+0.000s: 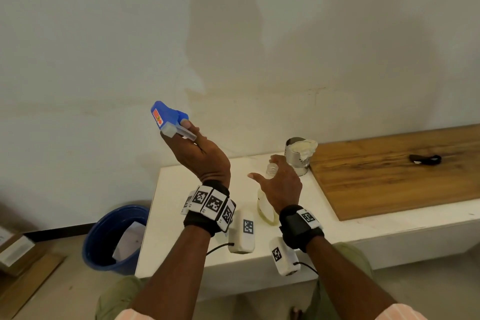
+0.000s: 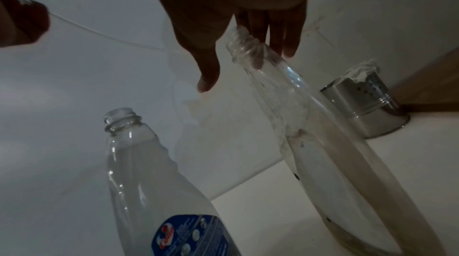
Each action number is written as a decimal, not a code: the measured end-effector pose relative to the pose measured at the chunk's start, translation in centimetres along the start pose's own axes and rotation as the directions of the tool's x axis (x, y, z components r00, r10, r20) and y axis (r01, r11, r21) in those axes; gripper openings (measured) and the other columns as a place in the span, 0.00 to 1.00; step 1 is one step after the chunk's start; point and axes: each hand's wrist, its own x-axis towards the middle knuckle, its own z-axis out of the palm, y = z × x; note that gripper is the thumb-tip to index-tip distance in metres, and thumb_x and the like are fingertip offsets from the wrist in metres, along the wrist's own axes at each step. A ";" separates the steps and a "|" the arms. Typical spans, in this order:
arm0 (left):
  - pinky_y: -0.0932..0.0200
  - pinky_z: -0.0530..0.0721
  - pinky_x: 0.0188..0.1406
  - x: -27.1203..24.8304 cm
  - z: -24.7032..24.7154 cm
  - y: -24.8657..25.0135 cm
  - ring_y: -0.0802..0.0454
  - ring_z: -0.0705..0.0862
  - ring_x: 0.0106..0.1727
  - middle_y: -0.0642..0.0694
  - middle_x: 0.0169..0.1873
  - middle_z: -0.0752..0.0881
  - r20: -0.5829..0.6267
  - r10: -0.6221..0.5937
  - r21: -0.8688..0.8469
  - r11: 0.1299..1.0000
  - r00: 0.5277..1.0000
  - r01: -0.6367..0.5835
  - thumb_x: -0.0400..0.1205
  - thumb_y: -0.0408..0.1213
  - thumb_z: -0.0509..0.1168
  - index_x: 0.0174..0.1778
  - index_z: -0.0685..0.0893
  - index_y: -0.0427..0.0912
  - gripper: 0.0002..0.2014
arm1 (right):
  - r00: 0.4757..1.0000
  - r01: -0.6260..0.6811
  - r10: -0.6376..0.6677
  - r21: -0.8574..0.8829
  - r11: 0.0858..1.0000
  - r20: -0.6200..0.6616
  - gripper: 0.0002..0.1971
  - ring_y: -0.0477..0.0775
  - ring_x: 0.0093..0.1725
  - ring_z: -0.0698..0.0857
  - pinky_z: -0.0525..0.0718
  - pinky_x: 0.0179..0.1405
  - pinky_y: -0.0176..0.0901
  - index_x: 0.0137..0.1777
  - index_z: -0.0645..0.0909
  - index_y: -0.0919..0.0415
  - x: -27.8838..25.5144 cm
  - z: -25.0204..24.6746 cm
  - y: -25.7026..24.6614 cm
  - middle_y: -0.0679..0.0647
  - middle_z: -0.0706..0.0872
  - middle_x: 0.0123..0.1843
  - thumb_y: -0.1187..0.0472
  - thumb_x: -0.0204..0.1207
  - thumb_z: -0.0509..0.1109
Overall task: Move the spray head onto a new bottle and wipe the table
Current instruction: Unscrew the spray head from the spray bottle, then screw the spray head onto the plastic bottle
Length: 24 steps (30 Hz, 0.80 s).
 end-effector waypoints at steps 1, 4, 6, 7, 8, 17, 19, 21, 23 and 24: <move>0.41 0.87 0.44 0.1 -0.2 -0.2 0.38 0.83 0.45 0.33 0.53 0.81 0.001 -0.006 0.005 1.000 1.000 0.006 0.85 0.44 0.51 0.63 0.71 0.42 0.14 | 0.999 0.021 -0.021 -0.015 1.000 -0.046 0.39 0.55 0.59 0.83 0.81 0.56 0.51 0.65 0.74 0.54 -0.2 -0.2 -0.3 0.50 0.85 0.60 0.33 0.59 0.77; 0.47 0.87 0.46 0.9 -1.3 -0.5 0.37 0.84 0.45 0.33 0.53 0.82 0.005 -0.017 -0.004 1.000 1.000 0.017 0.86 0.44 0.52 0.65 0.71 0.35 0.18 | 0.968 0.085 -0.091 -0.035 0.996 -0.234 0.36 0.57 0.61 0.82 0.77 0.63 0.52 0.64 0.77 0.56 -1.1 -0.7 -1.1 0.53 0.86 0.60 0.35 0.61 0.77; 0.54 0.87 0.45 1.6 -2.1 -0.7 0.36 0.83 0.44 0.34 0.53 0.82 -0.009 -0.022 -0.011 1.000 1.000 0.022 0.86 0.43 0.52 0.65 0.72 0.36 0.17 | 0.926 0.147 -0.150 -0.035 0.988 -0.346 0.30 0.56 0.60 0.82 0.73 0.64 0.48 0.61 0.79 0.56 -1.8 -0.8 -1.8 0.53 0.86 0.58 0.38 0.65 0.77; 0.57 0.86 0.45 1.9 -2.4 -0.9 0.36 0.83 0.44 0.33 0.53 0.82 -0.021 -0.034 -0.012 0.999 0.999 0.034 0.86 0.44 0.51 0.65 0.72 0.34 0.19 | 0.908 0.186 -0.180 -0.021 0.982 -0.377 0.26 0.55 0.58 0.83 0.73 0.62 0.45 0.59 0.80 0.57 -2.2 -0.6 -2.3 0.53 0.87 0.56 0.40 0.67 0.77; 0.57 0.86 0.45 2.2 -2.6 -1.0 0.35 0.83 0.44 0.31 0.54 0.82 -0.031 -0.047 -0.014 0.999 0.998 0.046 0.86 0.44 0.51 0.67 0.71 0.33 0.20 | 0.898 0.230 -0.213 0.000 0.973 -0.385 0.23 0.54 0.56 0.83 0.74 0.59 0.44 0.57 0.81 0.58 -2.6 -0.3 -2.9 0.53 0.87 0.54 0.43 0.69 0.77; 0.49 0.82 0.43 5.6 -4.7 -0.3 0.42 0.77 0.38 0.28 0.47 0.80 -0.153 -0.043 -0.071 0.997 0.987 0.033 0.85 0.44 0.50 0.67 0.72 0.33 0.21 | 0.953 0.263 -0.275 0.103 0.959 0.127 0.33 0.46 0.48 0.85 0.75 0.43 0.36 0.65 0.75 0.51 -5.3 3.5 -5.6 0.43 0.82 0.64 0.31 0.66 0.71; 0.52 0.81 0.42 6.9 -5.1 -0.7 0.42 0.76 0.39 0.24 0.50 0.80 -0.175 -0.048 -0.110 0.994 0.983 0.029 0.85 0.44 0.50 0.68 0.70 0.27 0.24 | 0.947 0.245 -0.261 0.105 0.964 0.189 0.37 0.49 0.55 0.85 0.78 0.50 0.40 0.69 0.72 0.53 -5.6 4.0 -5.6 0.45 0.80 0.68 0.32 0.66 0.72; 0.54 0.80 0.41 7.8 -5.3 -0.9 0.39 0.78 0.40 0.23 0.50 0.80 -0.186 -0.031 -0.112 0.994 0.982 0.010 0.85 0.44 0.50 0.69 0.69 0.26 0.25 | 0.945 0.216 -0.233 0.097 0.972 0.230 0.36 0.50 0.62 0.82 0.79 0.58 0.43 0.70 0.72 0.54 -5.7 4.5 -5.6 0.47 0.80 0.69 0.34 0.67 0.73; 0.56 0.80 0.41 8.1 -5.4 -1.2 0.33 0.79 0.42 0.23 0.50 0.80 -0.176 -0.009 -0.098 0.995 0.984 -0.009 0.85 0.43 0.50 0.70 0.69 0.27 0.24 | 0.950 0.192 -0.208 0.089 0.977 0.232 0.33 0.50 0.60 0.84 0.80 0.57 0.44 0.68 0.73 0.53 -5.7 4.9 -5.5 0.45 0.83 0.66 0.36 0.69 0.72; 0.56 0.80 0.41 8.1 -5.5 -1.2 0.30 0.80 0.43 0.24 0.50 0.80 -0.163 0.002 -0.085 0.996 0.987 -0.016 0.85 0.43 0.50 0.68 0.70 0.28 0.22 | 0.953 0.186 -0.203 0.092 0.978 0.225 0.31 0.50 0.56 0.85 0.82 0.55 0.45 0.68 0.73 0.53 -5.7 5.0 -5.5 0.44 0.84 0.64 0.36 0.70 0.72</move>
